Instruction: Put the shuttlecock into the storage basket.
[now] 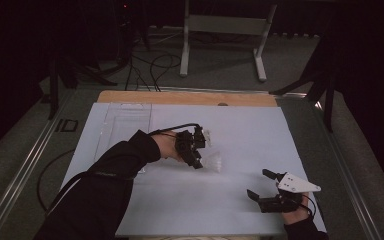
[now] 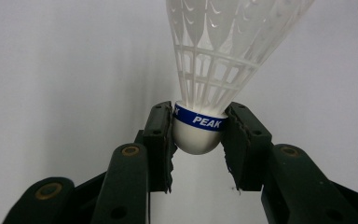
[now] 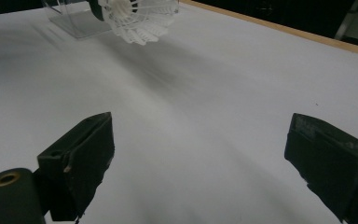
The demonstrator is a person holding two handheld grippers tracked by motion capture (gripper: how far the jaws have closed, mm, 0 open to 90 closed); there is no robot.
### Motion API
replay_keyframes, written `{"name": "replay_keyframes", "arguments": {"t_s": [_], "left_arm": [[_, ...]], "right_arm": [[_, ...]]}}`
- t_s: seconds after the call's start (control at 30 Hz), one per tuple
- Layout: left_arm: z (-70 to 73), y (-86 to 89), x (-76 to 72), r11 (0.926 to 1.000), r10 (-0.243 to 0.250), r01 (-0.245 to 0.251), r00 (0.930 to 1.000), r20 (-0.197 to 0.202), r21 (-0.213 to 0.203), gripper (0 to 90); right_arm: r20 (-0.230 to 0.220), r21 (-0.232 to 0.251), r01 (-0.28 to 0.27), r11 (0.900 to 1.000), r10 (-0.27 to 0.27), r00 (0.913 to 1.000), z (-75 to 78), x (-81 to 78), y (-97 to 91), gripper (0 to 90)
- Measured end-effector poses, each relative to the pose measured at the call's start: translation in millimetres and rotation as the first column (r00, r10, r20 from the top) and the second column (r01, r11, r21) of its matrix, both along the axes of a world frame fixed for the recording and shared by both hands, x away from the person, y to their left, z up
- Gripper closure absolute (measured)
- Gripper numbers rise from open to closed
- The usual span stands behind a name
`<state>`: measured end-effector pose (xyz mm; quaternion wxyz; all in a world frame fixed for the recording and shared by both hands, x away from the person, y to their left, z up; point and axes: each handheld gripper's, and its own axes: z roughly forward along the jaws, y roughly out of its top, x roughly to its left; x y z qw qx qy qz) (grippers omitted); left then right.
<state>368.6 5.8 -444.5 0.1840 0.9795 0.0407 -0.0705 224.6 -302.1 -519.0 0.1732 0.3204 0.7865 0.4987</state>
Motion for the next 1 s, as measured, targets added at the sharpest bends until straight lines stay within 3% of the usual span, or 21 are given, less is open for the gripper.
{"name": "replay_keyframes", "arguments": {"t_s": [0.13,0.4,0.57,0.8,1.0], "left_arm": [[6.9,4.0,-3.3,1.0000,0.008,-0.008,0.9998,-0.016,-0.005,64.5],[18.7,13.2,-7.3,0.9993,0.038,-0.038,0.9993,0.006,0.000,64.5],[25.0,18.3,-9.2,0.9984,0.057,-0.057,0.9981,-0.022,0.005,64.6],[29.8,23.5,-12.8,0.9972,0.074,-0.074,0.9970,-0.019,0.005,64.6],[38.1,34.3,-9.5,0.9894,0.145,-0.145,0.9892,-0.018,-0.001,64.6]], "right_arm": [[0.000,-0.002,0.001,1.0000,-0.001,1.0000,0.1,0.0,0.3,8.3],[-0.003,-0.003,-0.001,1.0000,0.001,1.0000,-0.3,0.1,0.8,8.3],[-0.003,-0.005,0.002,1.0000,-0.002,1.0000,-0.5,0.4,1.1,8.3],[-0.002,-0.006,0.001,1.0000,-0.001,1.0000,-0.7,0.4,1.5,8.3],[-0.003,-0.006,0.001,1.0000,-0.001,1.0000,-0.6,0.3,1.3,8.3]]}}
